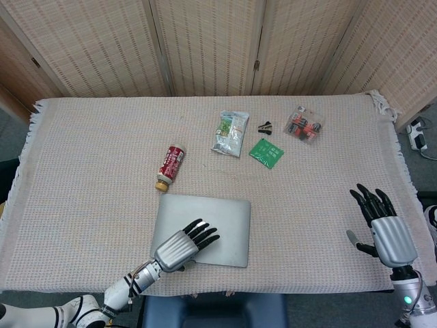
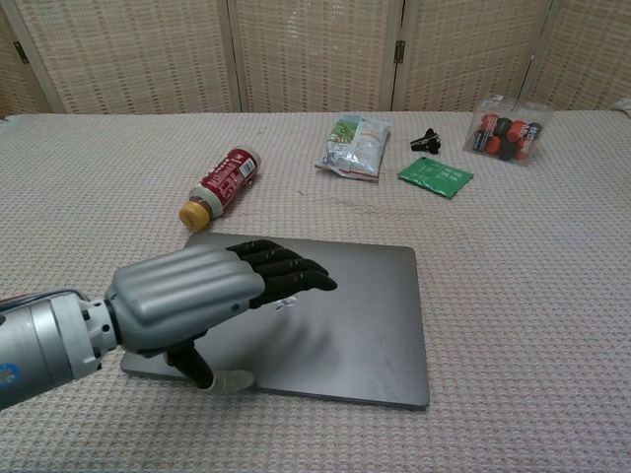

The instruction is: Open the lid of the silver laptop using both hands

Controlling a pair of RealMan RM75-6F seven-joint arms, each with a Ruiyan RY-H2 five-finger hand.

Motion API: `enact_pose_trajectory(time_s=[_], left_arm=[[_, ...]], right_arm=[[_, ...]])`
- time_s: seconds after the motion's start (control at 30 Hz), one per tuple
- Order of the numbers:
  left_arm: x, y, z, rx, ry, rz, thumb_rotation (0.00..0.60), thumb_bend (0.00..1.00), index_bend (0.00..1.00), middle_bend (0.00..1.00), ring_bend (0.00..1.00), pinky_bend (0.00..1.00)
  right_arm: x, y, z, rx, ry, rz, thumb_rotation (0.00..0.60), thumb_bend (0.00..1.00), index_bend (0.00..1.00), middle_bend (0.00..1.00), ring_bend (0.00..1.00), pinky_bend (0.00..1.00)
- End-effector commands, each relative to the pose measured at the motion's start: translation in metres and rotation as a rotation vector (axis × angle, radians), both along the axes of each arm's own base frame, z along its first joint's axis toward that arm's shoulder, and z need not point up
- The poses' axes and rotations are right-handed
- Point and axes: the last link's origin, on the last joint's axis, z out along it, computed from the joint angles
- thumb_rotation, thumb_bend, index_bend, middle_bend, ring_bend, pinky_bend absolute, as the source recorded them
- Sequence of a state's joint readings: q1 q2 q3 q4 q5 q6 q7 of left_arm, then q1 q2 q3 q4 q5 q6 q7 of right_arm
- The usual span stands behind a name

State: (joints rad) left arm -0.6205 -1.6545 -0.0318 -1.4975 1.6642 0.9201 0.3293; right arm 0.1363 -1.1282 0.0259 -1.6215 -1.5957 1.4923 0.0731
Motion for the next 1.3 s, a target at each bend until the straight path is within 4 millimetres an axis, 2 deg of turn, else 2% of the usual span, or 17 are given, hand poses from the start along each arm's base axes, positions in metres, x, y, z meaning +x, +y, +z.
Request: enact_pose_trajectory(time_s=[0.03, 0.27, 0.47, 1.07, 1.3], left_arm=[[0.003, -0.001, -0.009, -0.007, 0.022, -0.001, 0.600, 0.33, 0.08, 0.09, 0.00, 0.00], [0.007, -0.005, -0.019, -0.022, 0.031, 0.001, 0.600, 0.33, 0.08, 0.09, 0.00, 0.00], [0.005, 0.002, -0.024, -0.018, 0.042, 0.026, 0.600, 0.33, 0.07, 0.09, 0.00, 0.00], [0.000, 0.015, -0.018, -0.014, -0.018, 0.111, 0.600, 0.33, 0.08, 0.09, 0.00, 0.00], [-0.006, 0.019, -0.015, 0.025, -0.069, 0.120, 0.600, 0.34, 0.13, 0.10, 0.03, 0.00]], right_arm=[[-0.001, 0.000, 0.000, -0.001, 0.000, 0.000, 0.600, 0.35, 0.00, 0.05, 0.12, 0.00], [-0.004, 0.002, 0.001, -0.005, -0.004, -0.011, 0.600, 0.35, 0.00, 0.05, 0.11, 0.00], [-0.007, 0.003, 0.002, -0.009, -0.005, -0.022, 0.600, 0.35, 0.00, 0.05, 0.12, 0.00], [-0.008, 0.002, 0.000, -0.004, -0.012, -0.028, 0.600, 0.35, 0.00, 0.04, 0.11, 0.00], [-0.008, 0.003, -0.001, -0.001, -0.013, -0.033, 0.600, 0.35, 0.00, 0.04, 0.10, 0.00]])
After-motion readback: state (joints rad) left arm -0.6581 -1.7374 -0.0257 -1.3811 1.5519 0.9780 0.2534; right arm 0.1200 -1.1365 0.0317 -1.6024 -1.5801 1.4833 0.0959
